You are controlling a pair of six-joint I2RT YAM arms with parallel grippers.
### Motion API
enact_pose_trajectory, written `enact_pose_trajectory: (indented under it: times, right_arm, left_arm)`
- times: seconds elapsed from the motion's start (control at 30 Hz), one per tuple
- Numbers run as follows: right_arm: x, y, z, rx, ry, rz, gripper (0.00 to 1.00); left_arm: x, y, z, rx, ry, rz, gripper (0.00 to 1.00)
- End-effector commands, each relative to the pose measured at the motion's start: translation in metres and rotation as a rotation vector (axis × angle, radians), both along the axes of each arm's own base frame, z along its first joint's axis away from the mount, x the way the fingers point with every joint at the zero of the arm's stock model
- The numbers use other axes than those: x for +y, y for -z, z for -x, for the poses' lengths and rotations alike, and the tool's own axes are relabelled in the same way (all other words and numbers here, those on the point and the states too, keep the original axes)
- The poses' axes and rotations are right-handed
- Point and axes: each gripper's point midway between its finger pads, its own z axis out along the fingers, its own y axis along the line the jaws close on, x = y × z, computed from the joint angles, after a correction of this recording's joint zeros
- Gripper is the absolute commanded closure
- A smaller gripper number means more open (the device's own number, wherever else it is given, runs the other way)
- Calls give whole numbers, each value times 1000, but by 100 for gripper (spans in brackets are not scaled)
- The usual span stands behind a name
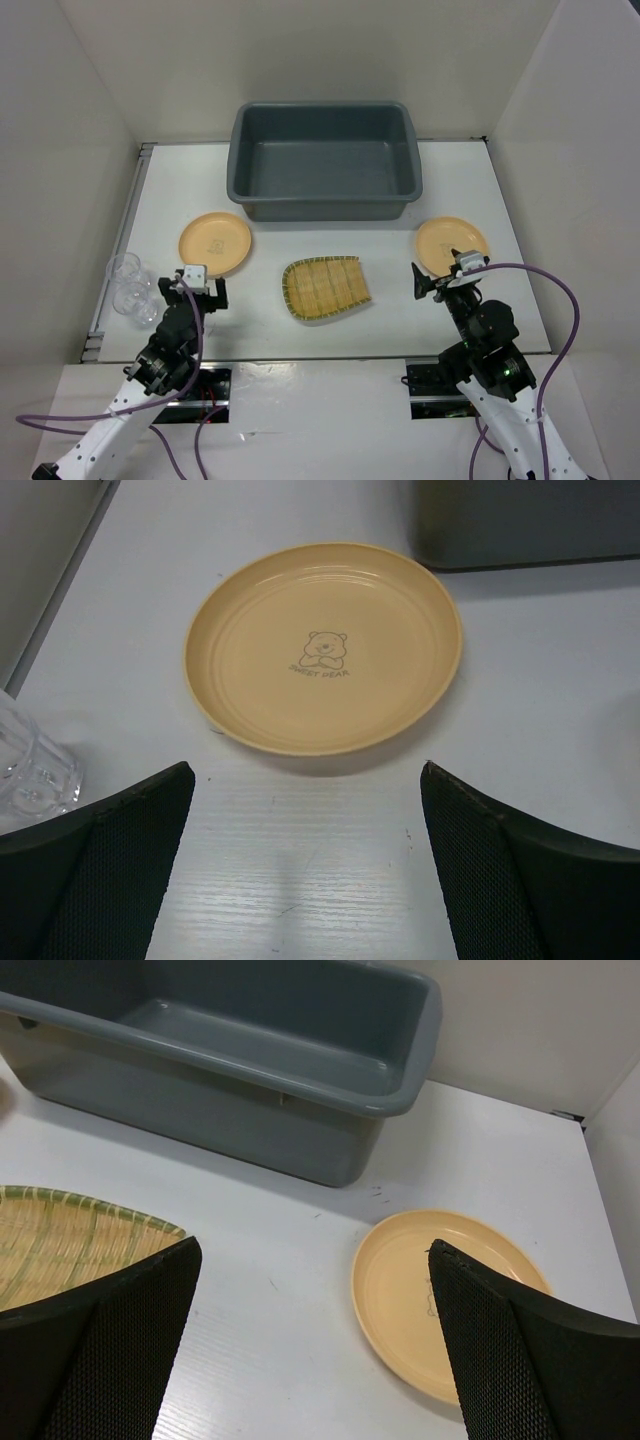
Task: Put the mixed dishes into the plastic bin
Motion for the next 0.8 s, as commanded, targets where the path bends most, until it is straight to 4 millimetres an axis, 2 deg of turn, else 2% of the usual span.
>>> enact_pose_trajectory:
  times: [0.0, 0.17, 0.27, 0.33, 0.37, 0.43, 0.47, 0.53, 0.7, 0.77]
  right_arm:
    - [-1, -14, 5, -72, -7, -23, 2]
    - [0, -14, 5, -73, -17, -22, 2]
    - [0, -14, 5, -73, -17, -22, 2]
    - [0, -14, 5, -73, -17, -22, 2]
    - [0, -12, 5, -64, -17, -18, 2]
    - [2, -12, 5, -65, -27, -18, 2]
    - [2, -12, 5, -67, -26, -9, 2]
    - [3, -12, 6, -68, -37, -8, 2]
    - [3, -12, 6, -68, -37, -8, 2]
    - [3, -12, 6, -70, -36, 1, 2]
  left_arm:
    - [-5, -27, -3, -137, 42, 14, 0]
    - [9, -27, -2, -138, -35, 8, 0]
    - [8, -29, -2, -142, -24, -23, 0]
    - [-1, -29, -3, -139, 47, -76, 0]
    - [-19, -29, -4, -143, 156, -95, 0]
    - [-42, -19, 0, -114, 331, -212, 0]
    - [-58, -19, 3, -124, 428, -217, 0]
    - [-67, -12, 6, -110, 466, -170, 0]
    - [-51, -14, 1, -105, 348, -104, 0]
    - [-35, -16, -2, -107, 233, -42, 0]
